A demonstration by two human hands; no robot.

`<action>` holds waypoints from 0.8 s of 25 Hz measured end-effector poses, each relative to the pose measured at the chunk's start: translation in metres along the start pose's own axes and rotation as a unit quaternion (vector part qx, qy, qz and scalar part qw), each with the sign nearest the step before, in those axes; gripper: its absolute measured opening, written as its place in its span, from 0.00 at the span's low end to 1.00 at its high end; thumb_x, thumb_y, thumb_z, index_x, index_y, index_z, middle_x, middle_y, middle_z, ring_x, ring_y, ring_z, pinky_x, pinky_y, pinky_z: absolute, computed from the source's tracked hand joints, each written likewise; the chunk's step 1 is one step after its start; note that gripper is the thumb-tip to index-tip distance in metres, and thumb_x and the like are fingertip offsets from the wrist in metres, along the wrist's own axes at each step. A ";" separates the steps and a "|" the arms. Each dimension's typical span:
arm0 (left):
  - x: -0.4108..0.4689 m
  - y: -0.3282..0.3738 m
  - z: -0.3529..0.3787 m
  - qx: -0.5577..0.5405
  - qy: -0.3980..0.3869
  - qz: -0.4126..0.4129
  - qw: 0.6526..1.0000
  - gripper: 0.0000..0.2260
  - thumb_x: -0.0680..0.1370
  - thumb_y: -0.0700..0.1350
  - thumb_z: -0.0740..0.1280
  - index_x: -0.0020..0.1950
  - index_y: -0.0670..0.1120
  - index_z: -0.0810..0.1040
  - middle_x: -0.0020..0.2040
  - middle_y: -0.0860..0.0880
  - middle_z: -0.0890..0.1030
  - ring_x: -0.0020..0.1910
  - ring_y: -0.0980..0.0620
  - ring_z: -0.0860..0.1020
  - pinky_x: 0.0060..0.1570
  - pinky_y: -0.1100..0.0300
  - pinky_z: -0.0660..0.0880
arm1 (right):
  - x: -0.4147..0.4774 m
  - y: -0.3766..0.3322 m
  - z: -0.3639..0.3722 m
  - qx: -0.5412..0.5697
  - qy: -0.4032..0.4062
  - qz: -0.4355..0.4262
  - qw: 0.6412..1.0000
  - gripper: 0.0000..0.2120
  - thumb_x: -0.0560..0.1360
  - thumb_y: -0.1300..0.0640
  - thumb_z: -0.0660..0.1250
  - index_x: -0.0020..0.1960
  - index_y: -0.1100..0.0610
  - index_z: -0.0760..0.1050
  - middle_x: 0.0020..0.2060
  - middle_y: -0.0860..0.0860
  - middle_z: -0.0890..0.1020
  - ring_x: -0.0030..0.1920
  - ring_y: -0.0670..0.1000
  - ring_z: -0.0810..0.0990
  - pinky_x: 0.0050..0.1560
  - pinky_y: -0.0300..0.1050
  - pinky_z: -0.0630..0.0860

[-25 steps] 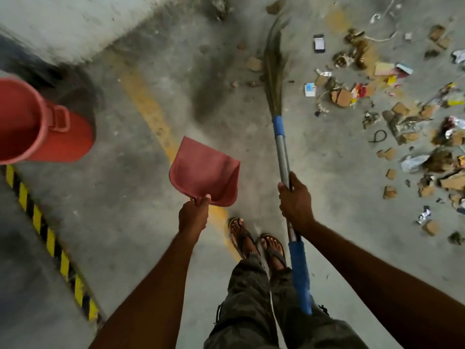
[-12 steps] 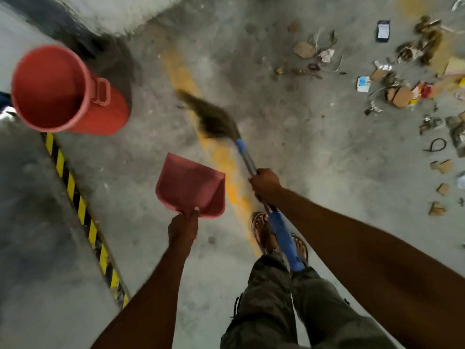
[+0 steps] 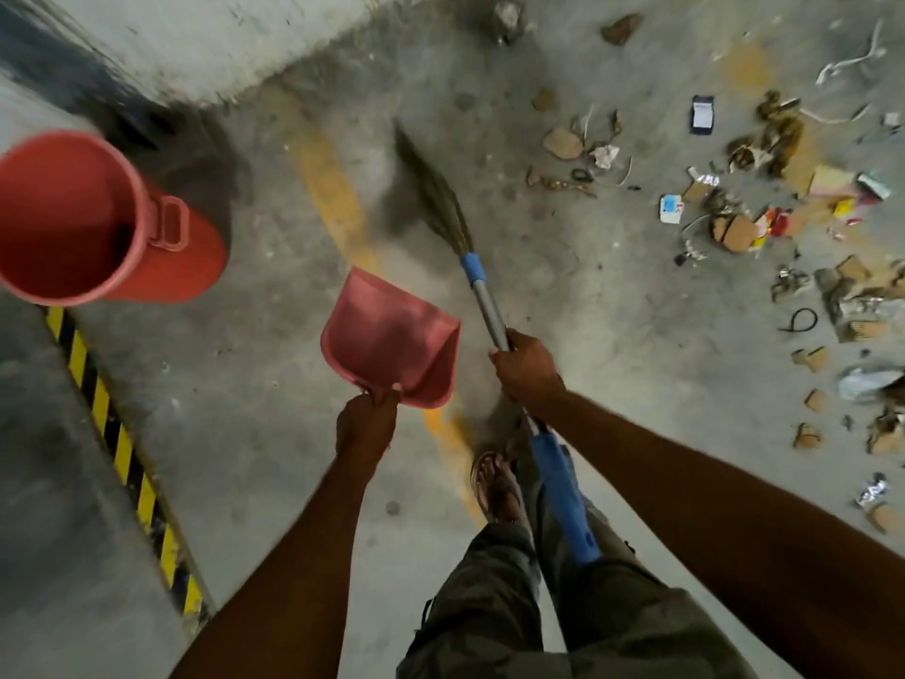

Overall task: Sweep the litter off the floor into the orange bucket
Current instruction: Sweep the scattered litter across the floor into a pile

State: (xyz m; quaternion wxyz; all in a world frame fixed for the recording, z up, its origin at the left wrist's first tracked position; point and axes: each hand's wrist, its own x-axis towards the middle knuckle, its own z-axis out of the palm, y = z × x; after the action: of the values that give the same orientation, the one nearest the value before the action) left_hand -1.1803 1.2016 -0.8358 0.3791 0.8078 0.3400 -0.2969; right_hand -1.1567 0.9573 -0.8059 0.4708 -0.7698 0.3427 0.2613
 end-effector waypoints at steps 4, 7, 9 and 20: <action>0.012 0.059 0.014 0.010 -0.016 0.020 1.000 0.29 0.66 0.72 0.67 0.38 0.43 0.79 0.32 0.39 0.79 0.29 0.37 0.79 0.39 0.43 0.79 | 0.073 0.023 -0.062 0.024 0.033 0.135 0.990 0.07 0.75 0.59 0.67 0.50 0.60 0.81 0.32 0.54 0.80 0.27 0.54 0.79 0.27 0.43 0.79; 0.020 0.115 0.040 0.035 -0.043 0.042 0.998 0.27 0.68 0.68 0.66 0.38 0.42 0.79 0.29 0.46 0.78 0.28 0.44 0.75 0.38 0.51 0.74 | 0.111 0.037 -0.117 0.114 0.112 0.214 0.964 0.13 0.71 0.56 0.65 0.49 0.64 0.80 0.36 0.60 0.82 0.30 0.59 0.81 0.33 0.51 0.83; 0.022 0.152 0.059 0.052 -0.064 0.065 0.994 0.26 0.70 0.67 0.65 0.37 0.43 0.78 0.28 0.47 0.77 0.27 0.45 0.74 0.36 0.52 0.73 | 0.117 0.027 -0.151 0.139 0.168 0.221 0.951 0.10 0.76 0.57 0.63 0.50 0.64 0.76 0.37 0.59 0.81 0.28 0.57 0.80 0.22 0.39 0.75; 0.049 0.270 0.096 0.149 -0.087 0.153 0.973 0.37 0.68 0.73 0.61 0.49 0.40 0.83 0.46 0.37 0.85 0.46 0.33 0.83 0.47 0.40 0.82 | 0.091 -0.025 -0.166 0.161 0.220 0.073 0.959 0.23 0.76 0.43 0.61 0.69 0.47 0.71 0.48 0.55 0.84 0.46 0.63 0.85 0.46 0.61 0.84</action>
State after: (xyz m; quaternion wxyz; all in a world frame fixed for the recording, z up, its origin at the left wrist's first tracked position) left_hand -0.9634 1.0090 -0.8125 0.3234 0.8689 0.1302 -0.3514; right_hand -1.0672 0.7898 -0.7890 0.4814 -0.6947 0.5310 0.0606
